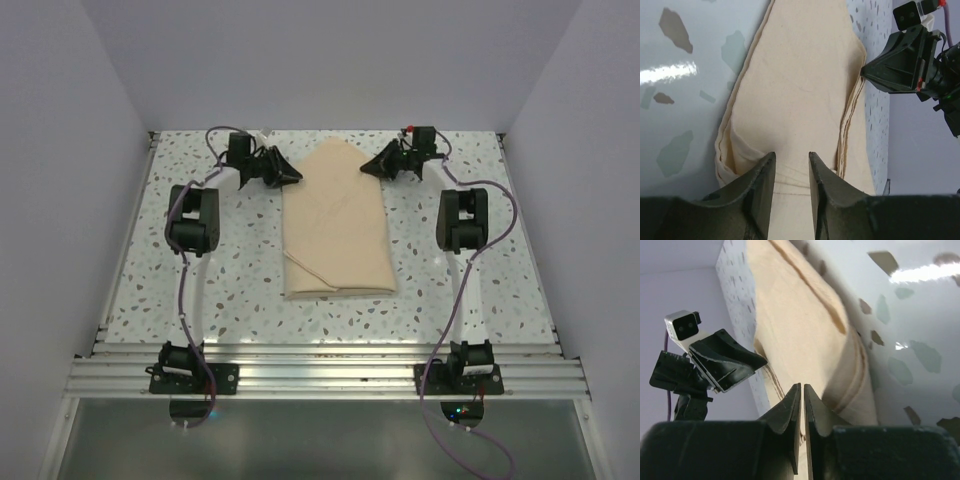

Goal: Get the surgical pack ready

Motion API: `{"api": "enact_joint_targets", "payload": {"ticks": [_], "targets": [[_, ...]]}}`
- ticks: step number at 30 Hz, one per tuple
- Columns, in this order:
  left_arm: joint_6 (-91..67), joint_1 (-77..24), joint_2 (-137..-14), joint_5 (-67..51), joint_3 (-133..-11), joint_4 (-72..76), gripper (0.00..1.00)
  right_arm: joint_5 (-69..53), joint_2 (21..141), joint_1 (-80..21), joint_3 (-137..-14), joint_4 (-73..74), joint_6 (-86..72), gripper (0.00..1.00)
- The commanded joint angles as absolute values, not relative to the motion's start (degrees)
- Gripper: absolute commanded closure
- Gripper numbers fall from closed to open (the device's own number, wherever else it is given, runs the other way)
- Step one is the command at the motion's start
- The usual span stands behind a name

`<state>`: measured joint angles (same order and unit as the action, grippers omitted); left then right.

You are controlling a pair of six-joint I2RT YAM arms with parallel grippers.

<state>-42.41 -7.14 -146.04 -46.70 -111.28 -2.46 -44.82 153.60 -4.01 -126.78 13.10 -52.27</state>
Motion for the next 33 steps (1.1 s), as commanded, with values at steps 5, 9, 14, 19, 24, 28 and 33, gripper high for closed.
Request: {"api": "enact_joint_targets", "payload": {"ticks": [5, 9, 14, 19, 24, 28, 33], "targets": [[-41.7, -4.1, -139.2, -41.4, -115.4, 0.4, 0.53, -40.4, 147.2, -1.9, -131.5, 21.7, -47.3, 0.71], [-38.1, -3.5, -139.6, -38.2, -115.0, -4.6, 0.45, -38.1, 146.5, -1.2, -131.3, 26.5, -42.5, 0.50], [-33.2, -3.6, -138.1, -32.8, -112.5, -6.8, 0.34, -36.6, 147.5, -0.8, -132.5, 30.6, -36.2, 0.38], [-31.5, -3.6, -138.0, -30.8, -111.5, -8.7, 0.32, -36.9, 148.9, -0.8, -132.0, 32.4, -32.3, 0.33], [-33.4, -3.7, -130.6, -36.4, -102.5, -2.1, 0.43, -36.7, 145.7, -0.8, -129.0, 34.4, -31.7, 0.35], [-34.5, -4.5, -120.7, -38.8, -91.4, 5.4, 0.58, -35.2, 136.1, -0.8, -119.2, 33.3, -32.5, 0.35], [-32.3, -5.4, -113.0, -41.1, -83.2, 3.3, 0.73, -34.8, 125.5, -0.8, -107.9, 36.7, -29.0, 0.36]]}}
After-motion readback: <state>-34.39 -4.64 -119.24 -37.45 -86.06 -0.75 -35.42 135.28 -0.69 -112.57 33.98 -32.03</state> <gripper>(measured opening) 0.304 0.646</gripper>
